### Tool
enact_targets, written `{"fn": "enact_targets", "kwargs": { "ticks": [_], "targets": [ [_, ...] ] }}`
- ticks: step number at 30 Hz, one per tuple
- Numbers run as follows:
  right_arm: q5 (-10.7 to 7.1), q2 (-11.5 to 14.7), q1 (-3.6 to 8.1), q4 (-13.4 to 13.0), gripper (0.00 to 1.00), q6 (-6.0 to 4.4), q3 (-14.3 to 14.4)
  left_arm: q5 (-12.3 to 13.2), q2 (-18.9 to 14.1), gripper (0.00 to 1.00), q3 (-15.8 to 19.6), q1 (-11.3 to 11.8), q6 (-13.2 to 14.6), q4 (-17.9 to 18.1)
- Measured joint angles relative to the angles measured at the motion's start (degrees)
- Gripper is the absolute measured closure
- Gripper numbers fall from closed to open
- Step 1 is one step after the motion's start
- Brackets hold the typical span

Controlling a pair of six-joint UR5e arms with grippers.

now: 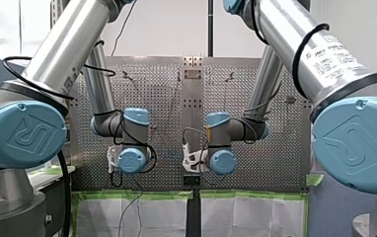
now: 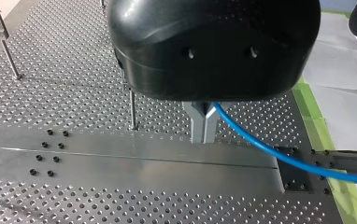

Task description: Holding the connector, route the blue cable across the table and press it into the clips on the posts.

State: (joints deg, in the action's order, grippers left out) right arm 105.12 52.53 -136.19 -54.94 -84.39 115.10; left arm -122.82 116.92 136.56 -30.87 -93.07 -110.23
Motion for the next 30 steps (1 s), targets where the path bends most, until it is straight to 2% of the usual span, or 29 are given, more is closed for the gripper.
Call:
{"fn": "enact_targets", "kwargs": {
  "ticks": [6,11,15,18,21,30],
  "targets": [
    [0.25,0.02,0.43,0.89,1.0,0.14,-0.9,-1.52,-1.51,1.0,-0.78,-1.51,-0.13,-1.54],
    [-0.07,1.85,0.21,3.0,1.0,-1.13,-3.01,-3.82,-3.81,1.0,-1.32,-3.81,-1.12,-3.8],
    [-1.66,3.85,-0.04,5.06,1.0,-2.52,-5.04,-5.87,-5.86,1.0,-1.49,-5.01,-1.08,-5.85],
    [-3.09,5.35,-0.21,6.55,1.0,-3.83,-6.55,-7.32,-7.31,1.0,-1.51,-4.41,-1.0,-7.31],
    [-4.56,6.83,-0.47,8.02,1.0,-4.68,-8.02,-8.79,-8.79,1.0,-1.6,-3.17,-0.99,-8.8],
    [-8.82,11.1,-1.53,12.3,1.0,-5.51,-10.45,-12.41,-13.17,1.0,-3.02,1.14,-2.34,-13.15]
  ]
}}
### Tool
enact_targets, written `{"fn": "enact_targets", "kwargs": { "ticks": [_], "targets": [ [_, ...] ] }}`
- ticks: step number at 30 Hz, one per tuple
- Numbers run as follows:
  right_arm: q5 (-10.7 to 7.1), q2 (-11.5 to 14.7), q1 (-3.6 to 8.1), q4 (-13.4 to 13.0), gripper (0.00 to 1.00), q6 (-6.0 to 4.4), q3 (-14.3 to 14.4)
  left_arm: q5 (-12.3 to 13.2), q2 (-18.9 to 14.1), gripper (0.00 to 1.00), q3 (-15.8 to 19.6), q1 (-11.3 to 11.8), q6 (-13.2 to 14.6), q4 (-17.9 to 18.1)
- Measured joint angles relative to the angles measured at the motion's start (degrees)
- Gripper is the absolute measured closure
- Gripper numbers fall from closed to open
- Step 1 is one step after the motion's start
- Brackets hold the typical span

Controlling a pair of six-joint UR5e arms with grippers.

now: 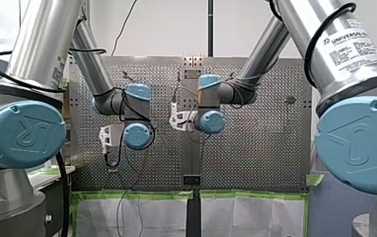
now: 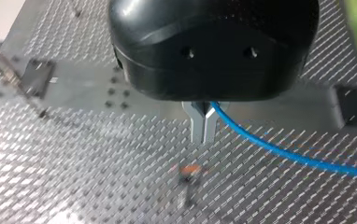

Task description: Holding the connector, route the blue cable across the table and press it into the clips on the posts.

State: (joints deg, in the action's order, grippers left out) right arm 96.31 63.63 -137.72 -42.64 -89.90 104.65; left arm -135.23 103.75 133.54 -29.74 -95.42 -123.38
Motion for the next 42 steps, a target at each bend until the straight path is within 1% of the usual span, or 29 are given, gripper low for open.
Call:
{"fn": "enact_targets", "kwargs": {
  "ticks": [4,6,9,13,16,19,24,27,31,36,42],
  "targets": [
    [-2.0,2.0,-0.3,2.0,1.0,-0.33,-0.86,-0.53,-2.29,1.0,-1.99,2.29,-0.63,-2.31],
    [-3.06,3.14,-0.39,3.13,1.0,-0.78,-1.25,-0.67,-3.54,1.0,-3.0,3.54,-1.08,-3.54],
    [-3.84,4.55,-0.46,4.55,1.0,-1.67,-1.83,-0.68,-5.12,1.0,-4.19,5.11,-1.88,-5.12],
    [-4.35,5.6,-0.53,6.27,1.0,-2.3,-2.89,-0.56,-7.22,1.0,-5.07,7.03,-2.17,-7.22],
    [-4.53,5.05,-0.55,6.95,1.0,-2.6,-4.11,-0.5,-8.77,1.0,-5.35,8.0,-2.16,-8.77],
    [-4.71,3.85,-0.66,7.43,1.0,-2.71,-5.57,0.02,-10.28,1.0,-5.6,8.62,-2.01,-10.3],
    [-5.3,1.78,-1.23,8.58,1.0,-3.08,-7.91,2.03,-12.88,1.0,-6.26,9.22,-1.81,-12.89],
    [-5.45,1.3,-1.7,9.38,1.0,-3.53,-9.23,3.4,-14.32,1.0,-6.5,9.56,-1.74,-14.32],
    [-5.54,1.1,-2.38,10.9,1.0,-3.86,-10.94,5.32,-16.27,1.0,-6.65,10.34,-1.57,-16.28],
    [-5.81,1.05,-2.91,13.41,1.0,-4.37,-13.5,7.09,-18.88,1.0,-6.72,12.57,-1.23,-18.61],
    [-6.64,0.8,-3.1,15.75,1.0,-5.16,-16.43,8.57,-22.11,1.0,-6.95,15.68,-1.14,-19.12]
  ]
}}
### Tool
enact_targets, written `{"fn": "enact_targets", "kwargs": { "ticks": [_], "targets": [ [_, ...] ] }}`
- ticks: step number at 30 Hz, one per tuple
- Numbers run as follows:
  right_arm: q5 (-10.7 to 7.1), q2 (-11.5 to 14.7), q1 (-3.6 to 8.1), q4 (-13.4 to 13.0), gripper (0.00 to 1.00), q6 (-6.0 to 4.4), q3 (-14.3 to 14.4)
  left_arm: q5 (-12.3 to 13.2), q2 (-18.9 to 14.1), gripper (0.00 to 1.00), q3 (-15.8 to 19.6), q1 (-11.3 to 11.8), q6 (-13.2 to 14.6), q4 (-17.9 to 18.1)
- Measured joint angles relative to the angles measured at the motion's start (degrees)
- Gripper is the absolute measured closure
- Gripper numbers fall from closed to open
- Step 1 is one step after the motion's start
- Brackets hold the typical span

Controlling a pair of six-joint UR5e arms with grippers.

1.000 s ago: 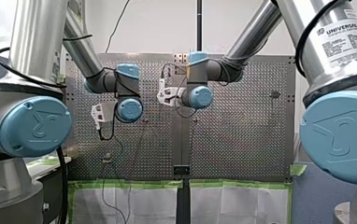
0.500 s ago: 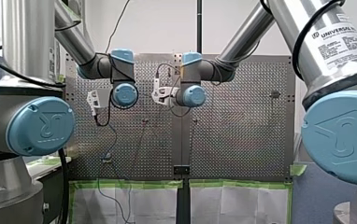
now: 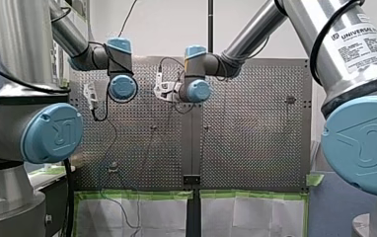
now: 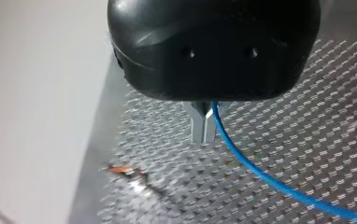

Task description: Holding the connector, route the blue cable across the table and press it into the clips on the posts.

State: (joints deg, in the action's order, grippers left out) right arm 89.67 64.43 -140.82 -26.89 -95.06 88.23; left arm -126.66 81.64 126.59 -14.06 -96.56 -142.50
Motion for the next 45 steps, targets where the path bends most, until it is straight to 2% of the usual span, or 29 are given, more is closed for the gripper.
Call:
{"fn": "enact_targets", "kwargs": {
  "ticks": [6,12,20,31,39,45],
  "targets": [
    [-0.13,-0.12,-0.06,2.07,1.0,-0.12,-3.05,2.64,-2.42,1.0,-2.33,2.36,-0.23,0.1],
    [-0.18,-0.4,-0.05,3.37,1.0,-0.18,-5.85,5.4,-0.53,1.0,-4.17,2.91,-0.22,0.62],
    [-0.26,-2.03,-0.08,5.36,1.0,-0.22,-9.61,5.81,2.46,1.0,-5.69,3.66,-0.21,1.58],
    [-1.76,-6.84,-0.2,8.03,1.0,-0.22,-15.19,6.3,3.27,1.0,-7.33,5.75,-0.11,2.19],
    [-2.08,-7.4,-0.21,9.28,1.0,-0.33,-19.26,8.26,5.15,1.0,-7.82,7.33,-0.22,3.06],
    [-2.56,-7.52,-0.2,9.93,1.0,-0.38,-22.3,9.39,5.94,1.0,-9.54,8.59,-0.29,3.06]
  ]
}}
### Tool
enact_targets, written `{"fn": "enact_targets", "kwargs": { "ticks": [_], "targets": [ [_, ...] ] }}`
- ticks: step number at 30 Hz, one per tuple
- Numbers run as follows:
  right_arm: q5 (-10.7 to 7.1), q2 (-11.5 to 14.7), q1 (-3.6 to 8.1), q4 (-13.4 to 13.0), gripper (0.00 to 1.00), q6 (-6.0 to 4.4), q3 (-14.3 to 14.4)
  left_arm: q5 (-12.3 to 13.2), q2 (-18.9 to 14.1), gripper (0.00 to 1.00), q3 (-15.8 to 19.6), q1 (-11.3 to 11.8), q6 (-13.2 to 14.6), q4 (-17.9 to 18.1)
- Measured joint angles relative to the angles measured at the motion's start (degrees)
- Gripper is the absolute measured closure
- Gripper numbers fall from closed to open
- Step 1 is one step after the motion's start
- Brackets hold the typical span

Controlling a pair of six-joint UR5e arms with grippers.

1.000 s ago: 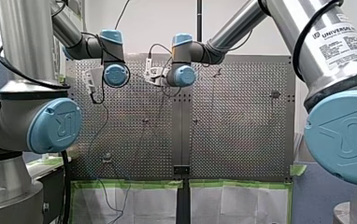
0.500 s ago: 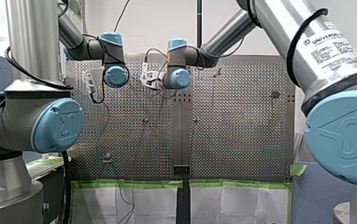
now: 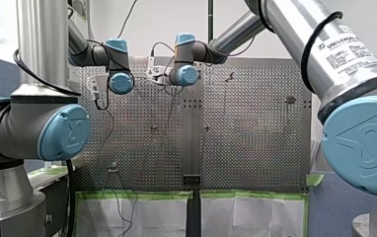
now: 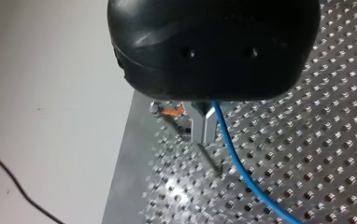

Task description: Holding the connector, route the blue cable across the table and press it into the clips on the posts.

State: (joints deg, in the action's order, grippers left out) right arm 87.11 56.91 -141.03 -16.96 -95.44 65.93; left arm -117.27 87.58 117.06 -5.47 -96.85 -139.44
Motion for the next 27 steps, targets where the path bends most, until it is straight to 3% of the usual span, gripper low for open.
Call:
{"fn": "enact_targets", "kwargs": {
  "ticks": [6,20,27],
  "targets": [
    [-0.08,-0.06,-0.06,0.15,1.0,-0.01,-2.72,1.25,0.05,1.0,-1.78,2.1,0.02,-1.0],
    [-0.23,-2.92,-0.15,0.77,1.0,-0.03,-9.1,7.69,0.82,1.0,-3.75,8.29,-1.51,-0.67],
    [-0.1,-4.25,-0.03,1.24,1.0,-0.63,-12.44,10.56,3.18,1.0,-4.51,9.17,-2.1,-0.24]
  ]
}}
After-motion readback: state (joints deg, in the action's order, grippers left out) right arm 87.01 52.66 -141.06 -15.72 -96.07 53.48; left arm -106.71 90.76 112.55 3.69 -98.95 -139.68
